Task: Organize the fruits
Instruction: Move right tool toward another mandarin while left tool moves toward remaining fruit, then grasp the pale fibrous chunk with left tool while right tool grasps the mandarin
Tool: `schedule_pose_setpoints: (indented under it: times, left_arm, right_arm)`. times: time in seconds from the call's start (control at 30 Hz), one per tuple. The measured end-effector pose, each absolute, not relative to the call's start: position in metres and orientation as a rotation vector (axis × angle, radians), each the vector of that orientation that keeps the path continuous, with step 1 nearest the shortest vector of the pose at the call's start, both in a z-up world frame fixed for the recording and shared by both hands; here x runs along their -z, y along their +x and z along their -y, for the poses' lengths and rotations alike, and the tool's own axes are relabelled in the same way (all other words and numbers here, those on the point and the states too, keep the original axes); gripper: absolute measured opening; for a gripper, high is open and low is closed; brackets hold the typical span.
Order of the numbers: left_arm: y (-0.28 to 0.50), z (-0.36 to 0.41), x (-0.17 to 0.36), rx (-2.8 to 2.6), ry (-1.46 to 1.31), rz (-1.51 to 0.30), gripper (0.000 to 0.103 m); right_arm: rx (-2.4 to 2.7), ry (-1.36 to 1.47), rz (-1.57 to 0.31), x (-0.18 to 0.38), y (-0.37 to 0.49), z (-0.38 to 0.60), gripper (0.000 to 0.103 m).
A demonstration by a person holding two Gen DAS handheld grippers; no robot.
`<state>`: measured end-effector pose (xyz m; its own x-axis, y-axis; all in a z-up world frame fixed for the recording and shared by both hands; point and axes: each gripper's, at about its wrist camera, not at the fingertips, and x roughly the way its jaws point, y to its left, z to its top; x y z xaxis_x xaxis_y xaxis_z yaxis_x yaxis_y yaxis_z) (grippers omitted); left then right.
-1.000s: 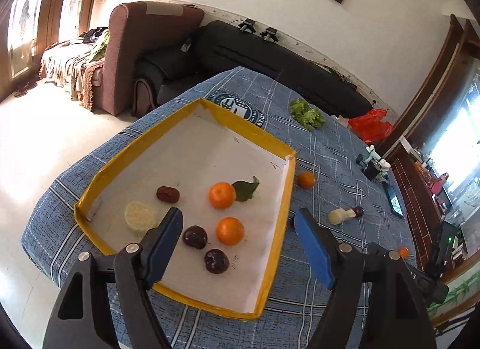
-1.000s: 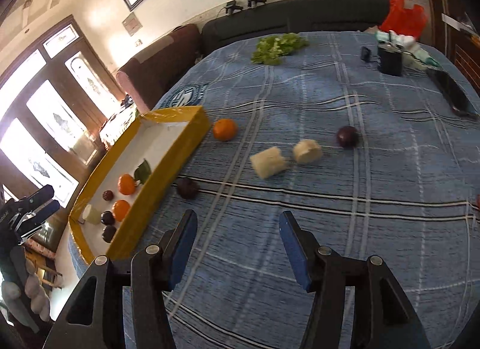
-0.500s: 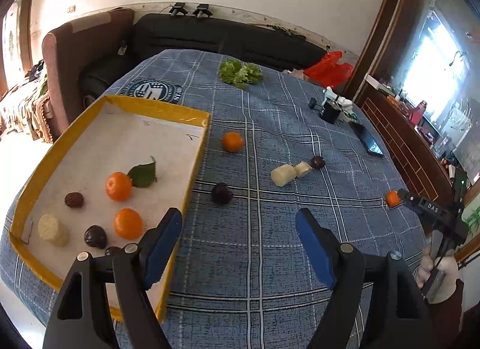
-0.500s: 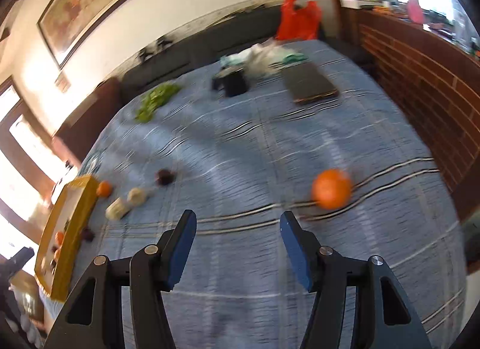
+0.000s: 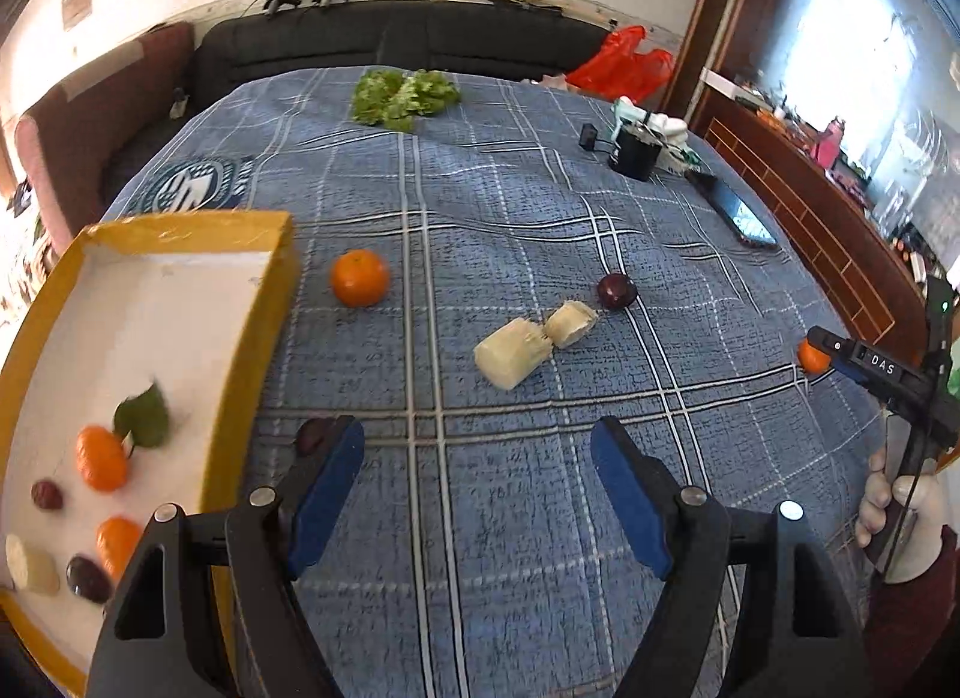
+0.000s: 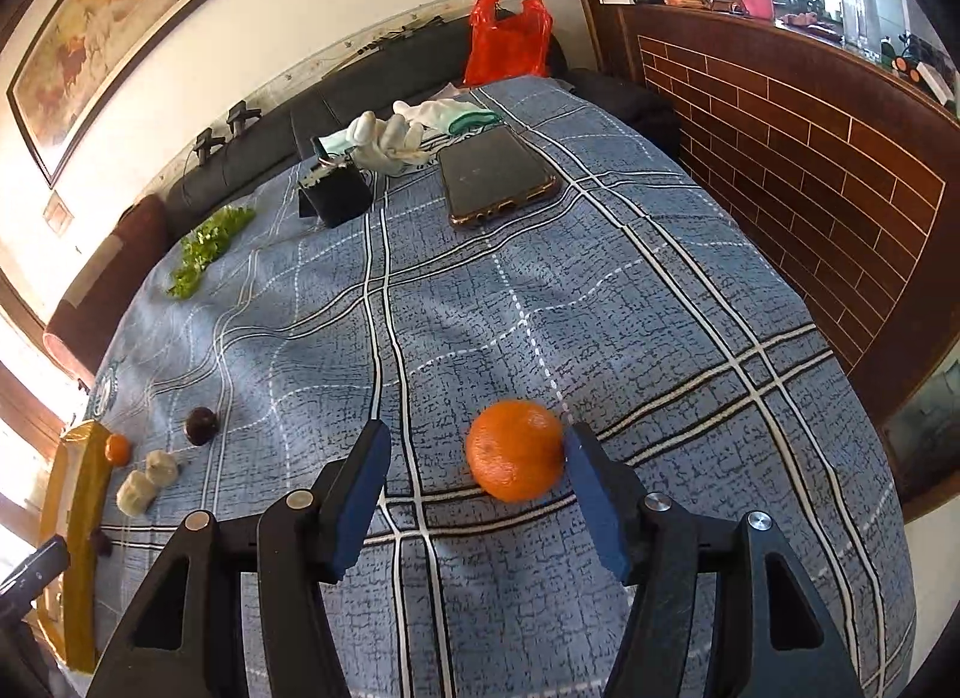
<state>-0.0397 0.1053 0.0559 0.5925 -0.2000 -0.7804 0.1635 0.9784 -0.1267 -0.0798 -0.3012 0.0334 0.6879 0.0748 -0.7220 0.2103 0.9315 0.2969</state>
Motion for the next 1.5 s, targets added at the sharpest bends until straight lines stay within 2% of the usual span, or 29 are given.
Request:
schedule_pose_setpoints:
  times: [0.47, 0.53, 0.57, 0.63, 0.83, 1.07, 1.5]
  left_arm:
    - [0.024, -0.066, -0.017, 0.246, 0.127, -0.950, 0.075]
    - [0.027, -0.061, -0.012, 0.249, 0.152, -0.960, 0.063]
    - [0.029, -0.059, -0.009, 0.251, 0.161, -0.972, 0.048]
    - [0.030, -0.057, -0.007, 0.262, 0.162, -0.966, 0.039]
    - [0.022, -0.057, -0.008, 0.230, 0.153, -0.956, 0.039]
    - [-0.011, -0.071, -0.041, 0.217, 0.076, -0.880, 0.040]
    - [-0.073, -0.123, -0.083, 0.185, -0.121, -0.784, 0.040]
  right_arm:
    - [0.083, 0.387, -0.826, -0.019, -0.075, 0.303, 0.065]
    - [0.091, 0.375, -0.826, -0.019, -0.075, 0.302, 0.064]
    - [0.097, 0.367, -0.827, -0.019, -0.075, 0.301, 0.063]
    - [0.107, 0.360, -0.828, -0.019, -0.074, 0.300, 0.056]
    - [0.115, 0.373, -0.824, -0.018, -0.075, 0.305, 0.038]
    - [0.098, 0.397, -0.794, -0.024, -0.081, 0.307, 0.038]
    - [-0.011, 0.332, -0.713, -0.079, -0.113, 0.257, 0.038]
